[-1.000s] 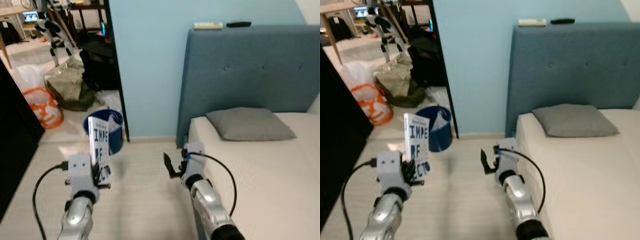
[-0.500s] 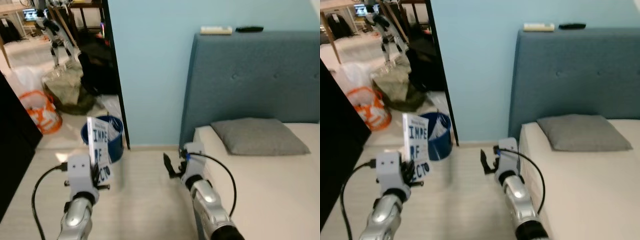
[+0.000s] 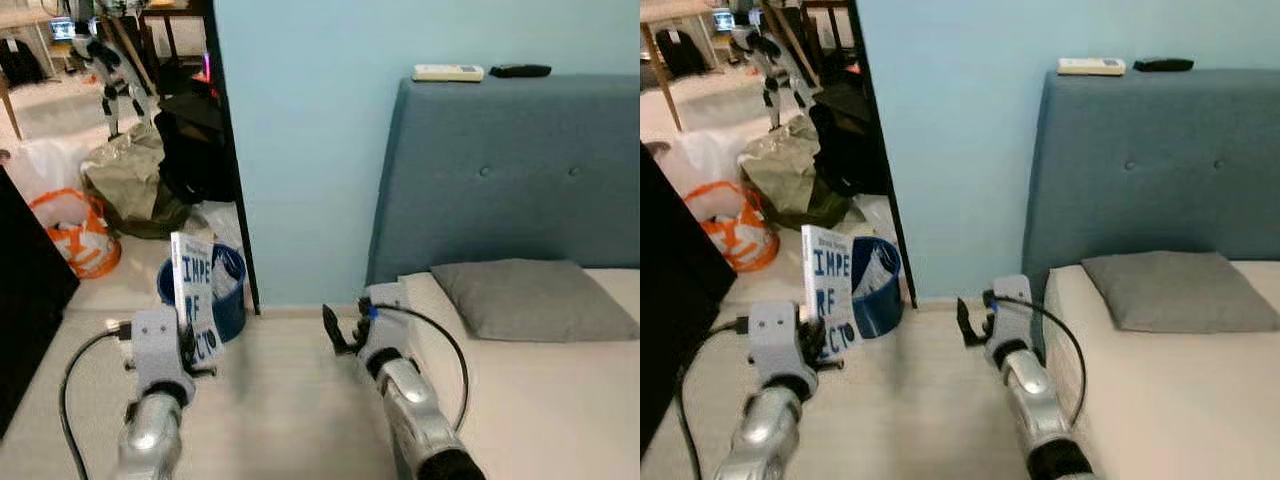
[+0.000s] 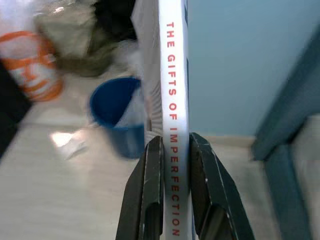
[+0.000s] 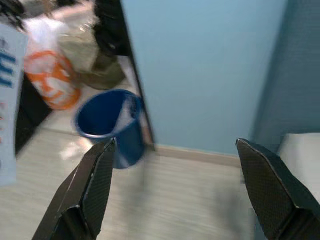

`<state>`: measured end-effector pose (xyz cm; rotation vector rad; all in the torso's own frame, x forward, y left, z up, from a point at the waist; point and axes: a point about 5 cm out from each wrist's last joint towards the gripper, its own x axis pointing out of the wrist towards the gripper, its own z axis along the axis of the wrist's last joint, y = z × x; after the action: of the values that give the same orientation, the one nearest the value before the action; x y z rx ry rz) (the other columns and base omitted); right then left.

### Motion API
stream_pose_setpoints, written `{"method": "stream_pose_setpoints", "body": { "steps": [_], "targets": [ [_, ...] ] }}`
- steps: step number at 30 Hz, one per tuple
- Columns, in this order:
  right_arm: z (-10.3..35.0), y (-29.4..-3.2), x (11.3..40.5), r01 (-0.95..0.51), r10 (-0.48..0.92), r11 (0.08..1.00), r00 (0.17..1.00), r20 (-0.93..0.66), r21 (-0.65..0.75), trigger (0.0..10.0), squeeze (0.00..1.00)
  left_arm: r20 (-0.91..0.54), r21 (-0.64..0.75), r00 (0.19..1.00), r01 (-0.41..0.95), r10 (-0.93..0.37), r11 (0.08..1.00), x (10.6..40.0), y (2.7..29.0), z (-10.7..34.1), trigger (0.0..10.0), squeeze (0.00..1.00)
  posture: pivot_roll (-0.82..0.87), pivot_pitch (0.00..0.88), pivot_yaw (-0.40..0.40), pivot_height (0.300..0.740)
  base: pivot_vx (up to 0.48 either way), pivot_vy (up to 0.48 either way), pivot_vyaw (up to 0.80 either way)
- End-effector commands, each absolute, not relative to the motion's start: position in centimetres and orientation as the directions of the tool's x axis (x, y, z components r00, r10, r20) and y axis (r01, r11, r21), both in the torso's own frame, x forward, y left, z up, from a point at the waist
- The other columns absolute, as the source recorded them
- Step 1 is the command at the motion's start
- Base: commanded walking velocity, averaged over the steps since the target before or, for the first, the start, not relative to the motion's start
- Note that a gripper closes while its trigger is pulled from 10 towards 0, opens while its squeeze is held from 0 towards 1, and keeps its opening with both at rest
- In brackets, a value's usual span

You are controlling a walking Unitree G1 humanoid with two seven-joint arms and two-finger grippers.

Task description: Clean up the room

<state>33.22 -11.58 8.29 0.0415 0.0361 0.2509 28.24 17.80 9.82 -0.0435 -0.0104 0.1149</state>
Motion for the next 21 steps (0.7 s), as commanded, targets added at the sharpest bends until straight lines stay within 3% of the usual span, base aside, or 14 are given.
{"method": "stream_pose_setpoints", "body": {
  "steps": [1,5,21],
  "targets": [
    [8.05,-10.83,33.06,-0.258,0.26,0.964,0.965,-0.039,0.065,10.0,0.0,0.021,-0.036,0.99,-0.137,0.137,0.99,28.01,18.51,9.96,10.0,0.0,0.07,0.119,0.002,0.74,0.386,0.0,0.0],
    [8.03,-10.83,33.03,-0.258,0.261,0.964,0.965,-0.039,0.066,10.0,0.0,0.019,-0.037,0.991,-0.133,0.134,0.99,27.99,18.46,9.91,10.0,0.0,0.07,0.12,0.001,0.74,0.361,0.0,0.0],
    [7.72,-10.95,32.81,-0.254,0.258,0.965,0.965,-0.051,0.068,10.0,0.0,0.003,-0.017,0.995,-0.098,0.098,0.995,27.8,17.81,9.45,10.0,0.0,0.06,0.117,-0.001,0.74,0.0,0.0,0.0]
  ]
}}
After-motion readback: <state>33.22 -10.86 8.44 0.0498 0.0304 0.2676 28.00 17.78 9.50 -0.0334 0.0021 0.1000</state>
